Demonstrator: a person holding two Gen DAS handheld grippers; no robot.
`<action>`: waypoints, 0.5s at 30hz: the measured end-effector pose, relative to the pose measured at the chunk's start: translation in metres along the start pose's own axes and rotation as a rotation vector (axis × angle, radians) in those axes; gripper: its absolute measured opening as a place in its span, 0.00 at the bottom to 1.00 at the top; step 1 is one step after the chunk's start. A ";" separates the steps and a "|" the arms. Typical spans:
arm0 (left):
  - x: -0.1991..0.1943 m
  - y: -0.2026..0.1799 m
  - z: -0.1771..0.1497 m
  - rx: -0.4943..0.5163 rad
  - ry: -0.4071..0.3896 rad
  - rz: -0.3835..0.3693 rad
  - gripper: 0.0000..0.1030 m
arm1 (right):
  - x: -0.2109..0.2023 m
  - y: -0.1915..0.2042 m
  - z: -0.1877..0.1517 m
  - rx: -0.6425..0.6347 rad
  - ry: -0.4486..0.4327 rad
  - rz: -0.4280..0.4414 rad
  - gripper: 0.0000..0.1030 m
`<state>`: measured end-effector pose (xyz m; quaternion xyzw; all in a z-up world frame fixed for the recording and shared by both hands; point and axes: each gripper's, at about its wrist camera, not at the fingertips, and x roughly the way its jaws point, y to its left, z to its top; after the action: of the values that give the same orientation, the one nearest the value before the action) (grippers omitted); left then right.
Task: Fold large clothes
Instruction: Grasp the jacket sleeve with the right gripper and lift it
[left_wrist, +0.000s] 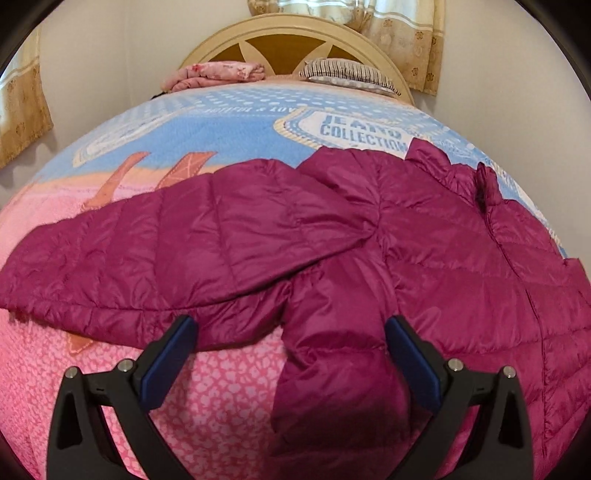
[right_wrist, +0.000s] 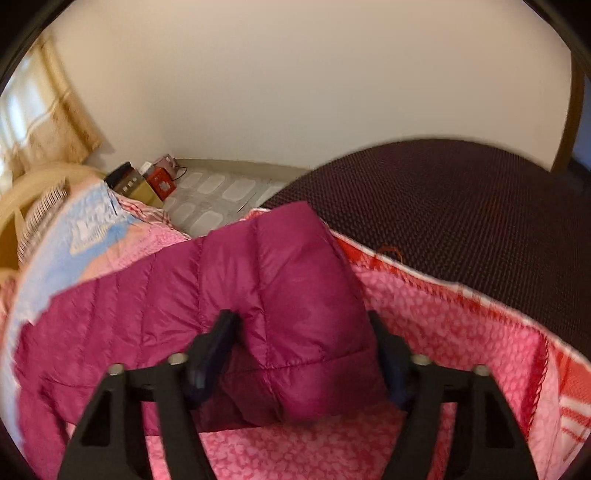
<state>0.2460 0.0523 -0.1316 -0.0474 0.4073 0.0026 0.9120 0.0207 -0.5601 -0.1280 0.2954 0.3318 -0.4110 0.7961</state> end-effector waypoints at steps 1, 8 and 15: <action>0.000 0.001 0.000 -0.007 0.001 -0.007 1.00 | -0.001 0.003 0.000 -0.015 -0.005 0.012 0.39; -0.006 0.005 -0.004 -0.023 -0.009 -0.028 1.00 | -0.026 0.030 0.012 -0.145 -0.075 -0.052 0.11; -0.022 0.011 -0.020 -0.021 -0.025 -0.078 1.00 | -0.127 0.115 0.023 -0.318 -0.229 0.140 0.10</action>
<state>0.2165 0.0624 -0.1296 -0.0729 0.3935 -0.0281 0.9160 0.0690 -0.4627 0.0063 0.1396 0.2787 -0.3280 0.8918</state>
